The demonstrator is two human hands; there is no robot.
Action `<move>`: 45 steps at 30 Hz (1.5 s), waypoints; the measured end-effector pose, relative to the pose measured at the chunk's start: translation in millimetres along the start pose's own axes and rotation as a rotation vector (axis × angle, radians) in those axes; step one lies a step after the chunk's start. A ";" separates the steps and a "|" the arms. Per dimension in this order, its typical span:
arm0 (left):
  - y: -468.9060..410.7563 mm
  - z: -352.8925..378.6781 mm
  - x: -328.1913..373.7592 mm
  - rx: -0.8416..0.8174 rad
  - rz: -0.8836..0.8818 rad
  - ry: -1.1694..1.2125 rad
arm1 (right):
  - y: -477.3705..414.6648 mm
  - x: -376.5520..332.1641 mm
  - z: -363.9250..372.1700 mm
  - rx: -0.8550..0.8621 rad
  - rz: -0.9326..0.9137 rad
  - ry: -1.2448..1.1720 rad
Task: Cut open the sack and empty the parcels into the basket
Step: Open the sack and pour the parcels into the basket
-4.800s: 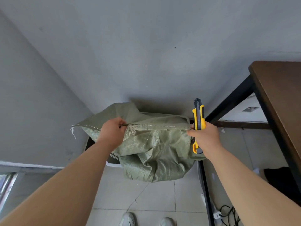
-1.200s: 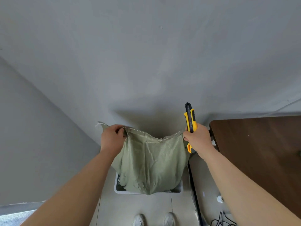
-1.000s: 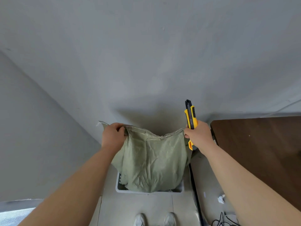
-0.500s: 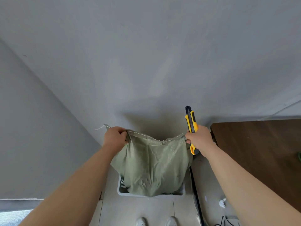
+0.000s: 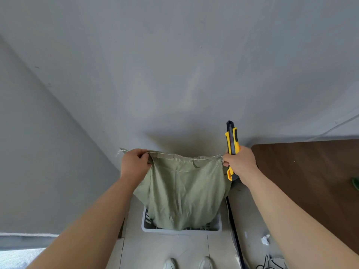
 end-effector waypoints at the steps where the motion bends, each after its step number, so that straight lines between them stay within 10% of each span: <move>1: -0.1 -0.2 3.2 0.005 0.009 0.018 | 1.3 -3.4 -0.5 0.004 -0.005 -0.005; 45: -2.6 -37.4 84.2 0.020 0.212 -0.036 | 22.3 -72.2 -13.0 0.042 -0.018 -0.135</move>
Point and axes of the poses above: each hand's wrist, its own y-axis away from the middle knuckle, its own z-axis out of the palm, x = y × z, the point moved 7 cm from there along -y, towards the middle knuckle, and after that the axes turned 7 degrees about z, right-handed, at the moved point
